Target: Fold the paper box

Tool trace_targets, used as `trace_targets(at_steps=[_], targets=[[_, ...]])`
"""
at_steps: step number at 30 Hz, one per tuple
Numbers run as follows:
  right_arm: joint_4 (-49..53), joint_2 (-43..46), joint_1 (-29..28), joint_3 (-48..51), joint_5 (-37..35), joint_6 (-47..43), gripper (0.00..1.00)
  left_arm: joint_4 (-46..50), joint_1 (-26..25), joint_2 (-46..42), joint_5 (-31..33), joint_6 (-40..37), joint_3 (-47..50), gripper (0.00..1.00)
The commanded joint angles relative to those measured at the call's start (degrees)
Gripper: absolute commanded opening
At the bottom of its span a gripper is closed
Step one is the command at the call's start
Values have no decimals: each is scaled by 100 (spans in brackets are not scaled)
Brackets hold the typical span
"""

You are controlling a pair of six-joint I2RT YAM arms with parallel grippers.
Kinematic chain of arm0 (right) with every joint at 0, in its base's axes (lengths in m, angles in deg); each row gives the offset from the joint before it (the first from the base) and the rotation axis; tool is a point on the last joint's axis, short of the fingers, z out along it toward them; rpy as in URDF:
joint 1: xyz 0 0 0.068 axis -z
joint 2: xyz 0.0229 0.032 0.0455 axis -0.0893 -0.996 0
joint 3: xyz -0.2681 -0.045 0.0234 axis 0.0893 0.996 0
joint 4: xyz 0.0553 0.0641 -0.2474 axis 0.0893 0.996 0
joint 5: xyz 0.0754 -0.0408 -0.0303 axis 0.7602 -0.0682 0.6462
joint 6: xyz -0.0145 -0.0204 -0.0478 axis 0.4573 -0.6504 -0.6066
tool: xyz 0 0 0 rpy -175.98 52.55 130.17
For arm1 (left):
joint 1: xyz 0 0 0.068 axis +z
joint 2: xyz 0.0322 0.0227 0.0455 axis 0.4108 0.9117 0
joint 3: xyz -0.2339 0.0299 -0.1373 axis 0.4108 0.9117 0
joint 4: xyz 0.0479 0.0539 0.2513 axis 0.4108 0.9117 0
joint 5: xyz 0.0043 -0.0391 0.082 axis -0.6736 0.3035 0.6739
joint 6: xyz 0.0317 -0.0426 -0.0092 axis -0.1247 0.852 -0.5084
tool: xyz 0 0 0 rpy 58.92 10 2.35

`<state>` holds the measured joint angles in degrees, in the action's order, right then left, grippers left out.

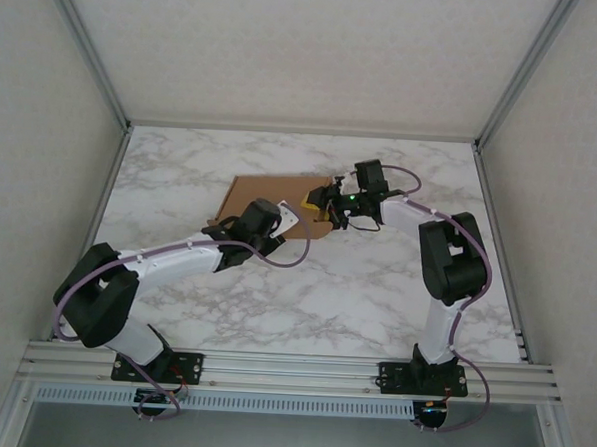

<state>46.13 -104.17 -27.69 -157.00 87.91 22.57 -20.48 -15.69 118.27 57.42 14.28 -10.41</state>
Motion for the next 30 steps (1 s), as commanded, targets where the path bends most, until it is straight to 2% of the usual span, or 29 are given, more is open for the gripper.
trace_targets(at_steps=[1,14,20,25,30], targets=[[-82,313,-126,78,375,298,42,-464,-37,139,510,-411,128,56],[-187,482,-186,-44,488,613,43,-799,-250,383,628,-1239,416,56],[-263,571,-182,-53,518,776,43,-1504,-430,599,1600,-1608,658,60],[-532,596,-185,39,586,1084,43,-2565,-462,781,2647,-1933,752,62],[-826,585,-184,137,664,1452,44,-3141,-462,744,2923,-2146,835,66]])
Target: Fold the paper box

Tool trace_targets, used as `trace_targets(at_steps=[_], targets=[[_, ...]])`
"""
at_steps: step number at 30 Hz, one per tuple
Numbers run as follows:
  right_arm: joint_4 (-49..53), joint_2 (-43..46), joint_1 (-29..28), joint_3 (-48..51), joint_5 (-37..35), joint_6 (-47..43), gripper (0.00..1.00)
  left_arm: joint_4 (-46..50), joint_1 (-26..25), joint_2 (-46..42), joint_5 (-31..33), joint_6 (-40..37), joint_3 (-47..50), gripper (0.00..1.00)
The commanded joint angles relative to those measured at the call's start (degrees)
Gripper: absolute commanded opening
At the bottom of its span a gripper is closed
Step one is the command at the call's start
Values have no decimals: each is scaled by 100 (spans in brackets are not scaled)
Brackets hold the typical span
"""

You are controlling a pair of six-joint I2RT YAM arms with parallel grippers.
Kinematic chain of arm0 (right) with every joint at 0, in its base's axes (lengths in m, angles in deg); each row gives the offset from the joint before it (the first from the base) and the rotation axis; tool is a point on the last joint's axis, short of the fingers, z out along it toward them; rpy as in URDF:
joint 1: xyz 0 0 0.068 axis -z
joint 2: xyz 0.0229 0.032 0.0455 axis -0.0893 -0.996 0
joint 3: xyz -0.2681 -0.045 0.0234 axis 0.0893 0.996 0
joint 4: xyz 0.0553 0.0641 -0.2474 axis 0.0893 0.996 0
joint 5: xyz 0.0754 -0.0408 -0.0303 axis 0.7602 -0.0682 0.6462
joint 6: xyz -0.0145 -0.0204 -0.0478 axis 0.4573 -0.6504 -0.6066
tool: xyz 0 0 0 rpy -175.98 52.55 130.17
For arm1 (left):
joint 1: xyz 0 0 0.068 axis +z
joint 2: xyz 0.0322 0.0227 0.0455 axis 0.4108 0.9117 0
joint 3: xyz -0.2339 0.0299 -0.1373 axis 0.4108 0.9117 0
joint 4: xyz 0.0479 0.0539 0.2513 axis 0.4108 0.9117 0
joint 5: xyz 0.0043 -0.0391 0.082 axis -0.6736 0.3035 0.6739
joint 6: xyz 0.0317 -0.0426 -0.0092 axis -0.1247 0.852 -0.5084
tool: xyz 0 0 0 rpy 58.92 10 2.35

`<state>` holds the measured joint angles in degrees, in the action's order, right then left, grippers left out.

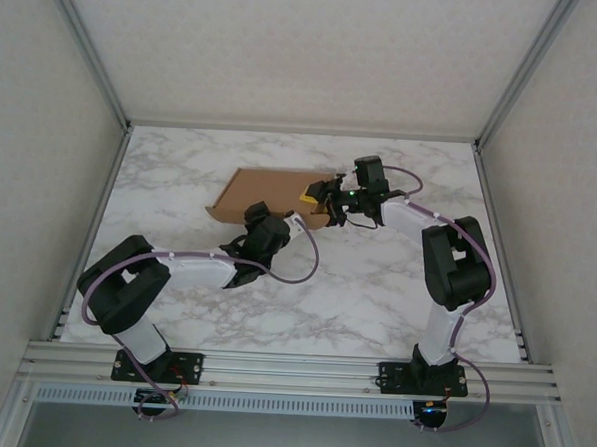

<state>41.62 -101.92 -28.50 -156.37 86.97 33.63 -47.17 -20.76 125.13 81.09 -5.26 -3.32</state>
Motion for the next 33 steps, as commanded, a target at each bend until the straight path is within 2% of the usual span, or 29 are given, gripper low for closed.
trace_targets(at_steps=[1,8,13,18,22,25,28,30,33], targets=[[-440,348,-99,92,778,420,45,-537,45,40,550,-243,140,67],[-606,340,-100,182,875,675,45,-681,59,-15,656,-435,101,67],[-548,341,-88,225,906,667,48,-200,54,-240,648,-359,34,57],[-503,501,19,373,742,631,65,653,46,-532,591,3,-177,46],[-640,650,95,543,650,717,78,1116,45,-668,549,117,-274,43],[-495,816,161,604,547,626,82,1442,48,-746,509,197,-349,43],[551,1229,337,548,61,-65,83,2008,39,-817,503,373,-608,43],[1671,1707,537,461,-758,-739,83,2590,30,-878,455,545,-910,43],[2492,2356,836,491,-1956,-1129,83,3571,-47,-877,321,771,-1427,44]])
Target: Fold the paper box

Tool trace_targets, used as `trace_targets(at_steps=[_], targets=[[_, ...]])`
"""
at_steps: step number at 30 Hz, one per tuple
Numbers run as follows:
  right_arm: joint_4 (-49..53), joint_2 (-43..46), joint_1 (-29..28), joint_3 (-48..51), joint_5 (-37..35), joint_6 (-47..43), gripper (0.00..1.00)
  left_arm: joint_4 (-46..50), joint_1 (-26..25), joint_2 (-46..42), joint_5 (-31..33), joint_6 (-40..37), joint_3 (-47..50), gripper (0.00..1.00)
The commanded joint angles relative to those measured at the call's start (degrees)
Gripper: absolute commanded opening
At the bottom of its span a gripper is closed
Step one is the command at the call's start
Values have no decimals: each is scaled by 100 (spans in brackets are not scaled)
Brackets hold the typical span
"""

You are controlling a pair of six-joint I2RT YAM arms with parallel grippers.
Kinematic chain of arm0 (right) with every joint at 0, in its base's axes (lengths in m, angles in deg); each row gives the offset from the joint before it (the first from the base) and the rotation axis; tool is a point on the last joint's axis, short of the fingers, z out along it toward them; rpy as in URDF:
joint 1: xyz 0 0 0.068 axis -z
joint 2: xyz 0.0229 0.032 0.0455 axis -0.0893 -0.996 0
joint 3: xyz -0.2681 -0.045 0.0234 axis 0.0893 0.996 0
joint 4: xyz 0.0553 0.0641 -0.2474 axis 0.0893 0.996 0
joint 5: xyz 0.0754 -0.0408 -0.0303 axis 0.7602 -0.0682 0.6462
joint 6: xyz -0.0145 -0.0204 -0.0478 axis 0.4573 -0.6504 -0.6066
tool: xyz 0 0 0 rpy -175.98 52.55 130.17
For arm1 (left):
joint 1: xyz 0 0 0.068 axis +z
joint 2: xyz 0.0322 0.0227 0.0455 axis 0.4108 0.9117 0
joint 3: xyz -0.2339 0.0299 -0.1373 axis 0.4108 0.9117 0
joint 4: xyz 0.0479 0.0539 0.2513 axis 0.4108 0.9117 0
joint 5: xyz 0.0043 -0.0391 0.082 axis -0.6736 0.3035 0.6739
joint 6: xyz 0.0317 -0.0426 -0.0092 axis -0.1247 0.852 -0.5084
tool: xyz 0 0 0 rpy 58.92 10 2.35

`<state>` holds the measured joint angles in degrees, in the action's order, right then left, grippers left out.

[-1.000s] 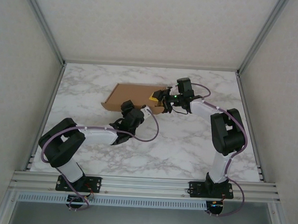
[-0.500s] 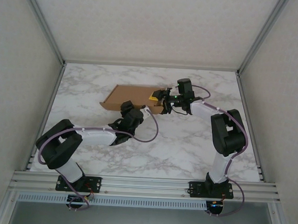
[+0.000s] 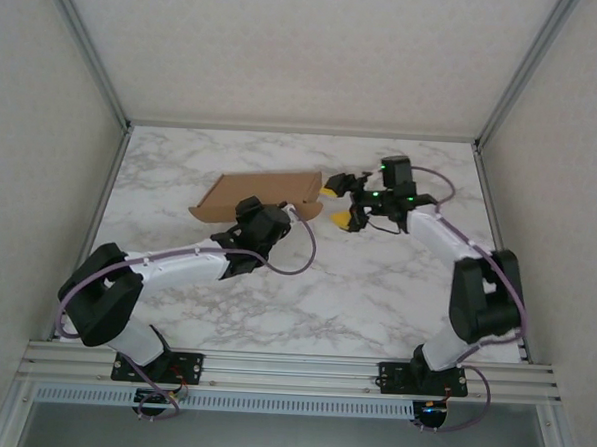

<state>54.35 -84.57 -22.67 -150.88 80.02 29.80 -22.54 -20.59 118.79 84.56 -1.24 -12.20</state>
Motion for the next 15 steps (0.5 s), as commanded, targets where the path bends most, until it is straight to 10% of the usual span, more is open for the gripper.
trace_targets(at_steps=[1,8,15], targets=[[1285,717,315,-67,-1444,-794,82,1527,-117,-205,-155,431,-725,46],[2117,-284,366,-1516,-1505,-2151,73,3643,-869,-9,76,835,-1251,47],[2098,-1552,239,-2596,-290,-2840,31,4672,-1210,261,-16,1252,-1641,47]])
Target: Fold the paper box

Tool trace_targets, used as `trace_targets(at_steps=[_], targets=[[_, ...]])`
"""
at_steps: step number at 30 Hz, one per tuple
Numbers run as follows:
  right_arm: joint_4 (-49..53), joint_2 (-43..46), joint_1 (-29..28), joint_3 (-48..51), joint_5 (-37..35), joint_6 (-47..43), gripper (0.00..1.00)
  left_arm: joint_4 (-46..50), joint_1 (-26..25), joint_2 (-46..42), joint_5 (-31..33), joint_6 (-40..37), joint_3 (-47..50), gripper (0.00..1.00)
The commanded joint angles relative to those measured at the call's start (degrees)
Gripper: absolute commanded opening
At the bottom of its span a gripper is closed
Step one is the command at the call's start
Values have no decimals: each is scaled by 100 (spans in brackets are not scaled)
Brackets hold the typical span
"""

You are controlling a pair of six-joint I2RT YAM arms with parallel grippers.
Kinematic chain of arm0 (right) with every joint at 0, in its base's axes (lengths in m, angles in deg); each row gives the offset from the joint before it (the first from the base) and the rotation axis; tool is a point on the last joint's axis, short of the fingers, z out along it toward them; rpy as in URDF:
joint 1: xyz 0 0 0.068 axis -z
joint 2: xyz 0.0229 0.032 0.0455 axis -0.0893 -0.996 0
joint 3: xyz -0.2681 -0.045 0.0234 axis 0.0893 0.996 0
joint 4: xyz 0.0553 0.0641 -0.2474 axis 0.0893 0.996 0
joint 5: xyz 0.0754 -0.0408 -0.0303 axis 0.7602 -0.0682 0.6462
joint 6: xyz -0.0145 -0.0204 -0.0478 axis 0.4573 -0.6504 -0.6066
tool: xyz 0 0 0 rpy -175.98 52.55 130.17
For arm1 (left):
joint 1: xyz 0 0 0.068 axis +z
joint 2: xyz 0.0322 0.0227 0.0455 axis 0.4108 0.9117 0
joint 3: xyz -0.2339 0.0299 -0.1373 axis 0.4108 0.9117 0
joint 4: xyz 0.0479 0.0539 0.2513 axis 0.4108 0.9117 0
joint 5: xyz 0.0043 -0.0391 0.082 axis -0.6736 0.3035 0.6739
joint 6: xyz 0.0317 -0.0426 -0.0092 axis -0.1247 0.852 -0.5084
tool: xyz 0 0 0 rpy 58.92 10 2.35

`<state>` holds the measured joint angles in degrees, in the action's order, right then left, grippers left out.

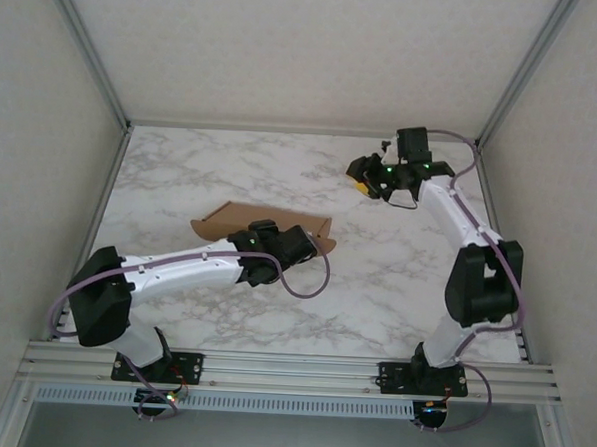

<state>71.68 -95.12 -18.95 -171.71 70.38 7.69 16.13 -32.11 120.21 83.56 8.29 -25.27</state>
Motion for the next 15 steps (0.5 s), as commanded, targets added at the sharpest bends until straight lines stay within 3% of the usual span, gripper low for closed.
trace_targets(at_steps=[1,6,8,15], targets=[[652,-792,-241,-778,744,-856,27,874,-84,166,58,322,-410,47],[1464,-1673,-911,-1475,687,-1858,16,1248,-195,311,-5,394,-788,47],[1567,-1957,-1137,-1594,684,-2033,0,1459,-235,357,-119,446,-988,47],[1709,-2649,-1381,-1776,1146,-2303,3,1650,-306,453,-307,544,-1284,51]])
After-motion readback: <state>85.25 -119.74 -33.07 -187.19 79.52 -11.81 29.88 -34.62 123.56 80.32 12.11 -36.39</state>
